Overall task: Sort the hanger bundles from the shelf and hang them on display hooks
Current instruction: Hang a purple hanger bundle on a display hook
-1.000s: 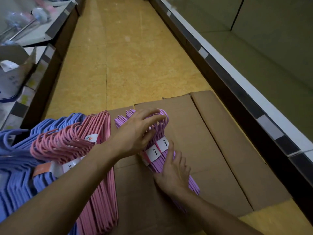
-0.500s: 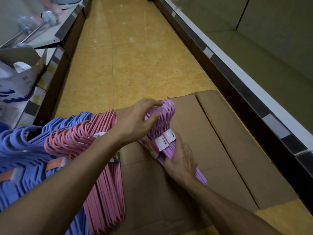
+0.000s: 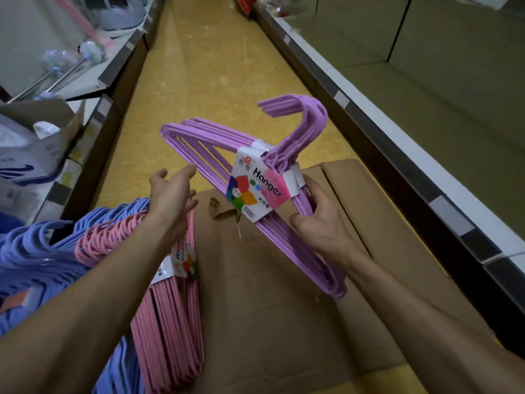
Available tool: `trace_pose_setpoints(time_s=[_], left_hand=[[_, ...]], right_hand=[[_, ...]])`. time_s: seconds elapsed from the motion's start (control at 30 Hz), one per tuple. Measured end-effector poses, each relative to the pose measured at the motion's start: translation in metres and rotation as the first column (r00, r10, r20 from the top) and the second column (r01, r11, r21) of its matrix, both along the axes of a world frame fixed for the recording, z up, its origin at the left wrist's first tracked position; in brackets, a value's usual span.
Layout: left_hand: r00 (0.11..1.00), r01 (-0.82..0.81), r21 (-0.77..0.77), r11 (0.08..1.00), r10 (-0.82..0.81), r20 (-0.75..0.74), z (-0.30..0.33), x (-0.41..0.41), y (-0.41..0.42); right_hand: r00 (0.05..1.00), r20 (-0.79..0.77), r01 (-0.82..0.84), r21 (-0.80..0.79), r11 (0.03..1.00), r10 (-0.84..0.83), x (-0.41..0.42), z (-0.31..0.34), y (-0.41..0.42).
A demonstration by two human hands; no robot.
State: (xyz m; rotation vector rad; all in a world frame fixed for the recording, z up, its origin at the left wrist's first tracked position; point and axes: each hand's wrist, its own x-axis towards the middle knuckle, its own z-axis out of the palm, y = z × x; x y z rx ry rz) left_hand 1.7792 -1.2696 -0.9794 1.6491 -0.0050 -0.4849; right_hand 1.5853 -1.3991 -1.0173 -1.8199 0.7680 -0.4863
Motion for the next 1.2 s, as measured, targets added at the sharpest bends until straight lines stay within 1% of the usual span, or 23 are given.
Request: trace_pose_setpoints(time_s=[0.07,0.13,0.17,0.2,0.23,0.33,0.53,0.63,0.73,0.83,0.97,1.07,1.2], left_hand=[[0.989,0.03,-0.167,0.985,-0.054,-0.141,0.008,-0.004,-0.002],[0.956,0.022,-0.365,0.931,-0.127,-0.266,0.015,-0.009,-0.004],[0.929,-0.003,-0.462,0.887,-0.168,-0.33,0.018,-0.01,-0.005],[0.907,-0.048,-0.526,0.849,-0.184,-0.38,0.021,-0.012,-0.006],[0.897,-0.086,-0.558,0.825,-0.179,-0.404,0.024,-0.014,-0.006],[0.912,-0.154,-0.566,0.81,-0.105,-0.398,0.025,-0.016,-0.004],[0.91,-0.2,-0.491,0.848,-0.025,-0.414,0.025,-0.016,0.007],[0.915,-0.196,-0.513,0.836,-0.033,-0.403,0.037,-0.018,0.013],[0.922,-0.191,-0.55,0.813,-0.044,-0.385,0.061,-0.019,0.019],[0.936,-0.179,-0.575,0.799,-0.043,-0.351,0.106,-0.019,0.028],[0.949,-0.163,-0.591,0.79,-0.038,-0.312,0.197,-0.019,0.039],[0.956,-0.163,-0.596,0.786,-0.025,-0.294,0.286,-0.024,0.046],[0.957,-0.182,-0.623,0.76,-0.007,-0.289,0.427,-0.028,0.056]], right_hand=[[0.999,0.041,-0.024,0.016,1.0,0.024,-0.002,0.007,-0.001],[0.995,0.079,-0.064,0.047,0.997,0.06,-0.003,0.011,-0.001],[0.993,0.078,-0.093,0.061,0.994,0.088,-0.004,0.013,0.0],[0.99,0.073,-0.124,0.066,0.99,0.119,-0.005,0.014,0.002],[0.988,0.072,-0.145,0.064,0.987,0.14,-0.006,0.014,0.004],[0.983,0.091,-0.162,0.061,0.985,0.156,-0.006,0.011,0.01],[0.992,0.073,-0.107,0.027,0.994,0.105,0.001,0.003,0.02],[0.996,0.062,-0.071,0.009,0.997,0.071,0.004,0.011,0.023],[0.994,0.074,-0.074,-0.011,0.997,0.074,0.009,0.035,0.024],[0.994,0.073,-0.084,-0.032,0.996,0.086,0.013,0.081,0.03],[0.988,0.1,-0.116,-0.05,0.992,0.121,0.015,0.175,0.038],[0.987,0.073,-0.141,-0.061,0.988,0.145,0.012,0.266,0.041],[0.975,0.121,-0.176,-0.08,0.981,0.185,0.011,0.405,0.045]])
